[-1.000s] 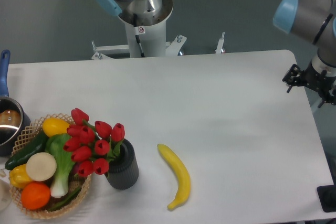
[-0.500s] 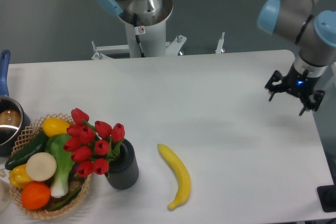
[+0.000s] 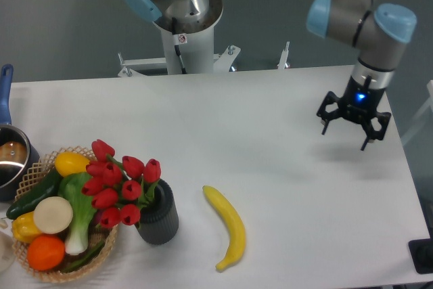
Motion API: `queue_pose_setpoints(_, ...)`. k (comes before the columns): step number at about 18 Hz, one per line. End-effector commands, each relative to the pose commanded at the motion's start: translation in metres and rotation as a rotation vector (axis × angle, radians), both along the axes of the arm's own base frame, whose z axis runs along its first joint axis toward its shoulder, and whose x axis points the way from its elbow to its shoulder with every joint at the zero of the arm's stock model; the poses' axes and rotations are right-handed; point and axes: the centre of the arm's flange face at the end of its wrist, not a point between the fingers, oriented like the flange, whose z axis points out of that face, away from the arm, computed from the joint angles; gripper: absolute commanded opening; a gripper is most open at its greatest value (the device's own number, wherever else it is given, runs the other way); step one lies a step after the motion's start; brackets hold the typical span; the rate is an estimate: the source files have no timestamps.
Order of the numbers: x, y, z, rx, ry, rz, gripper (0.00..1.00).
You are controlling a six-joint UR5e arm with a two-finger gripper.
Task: Pick up the flowers from the vase
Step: 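Move the open gripper across the table toward the red tulips, then lower the gripper onto the tulip stems above the black vase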
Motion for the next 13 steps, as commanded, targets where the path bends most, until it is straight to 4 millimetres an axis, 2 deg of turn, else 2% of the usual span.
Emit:
queue_pose_setpoints(2, 0.008, 0.006, 0.011, 0.002, -0.018, 0.039, 1.0)
queue_pose_setpoints(5, 0.024, 0.027, 0.013, 0.014, -0.093, 0.136, 1.0)
queue_pose_setpoints(7, 0.048, 0.057, 0.016, 0.057, -0.135, 0.129, 1.0)
queue_pose_setpoints(8, 0.063, 0.069, 0.025, 0.09, -0.131, 0.103, 1.0)
queue_pose_setpoints(11, 0.092, 0.096, 0.055, 0.211, -0.148, 0.048, 1.0)
queue_pose_setpoints(12, 0.107, 0.112, 0.068, 0.245, -0.144, 0.004, 1.0)
queue_pose_setpoints(13, 0.119, 0.126, 0.073, 0.256, -0.148, -0.03, 1.0)
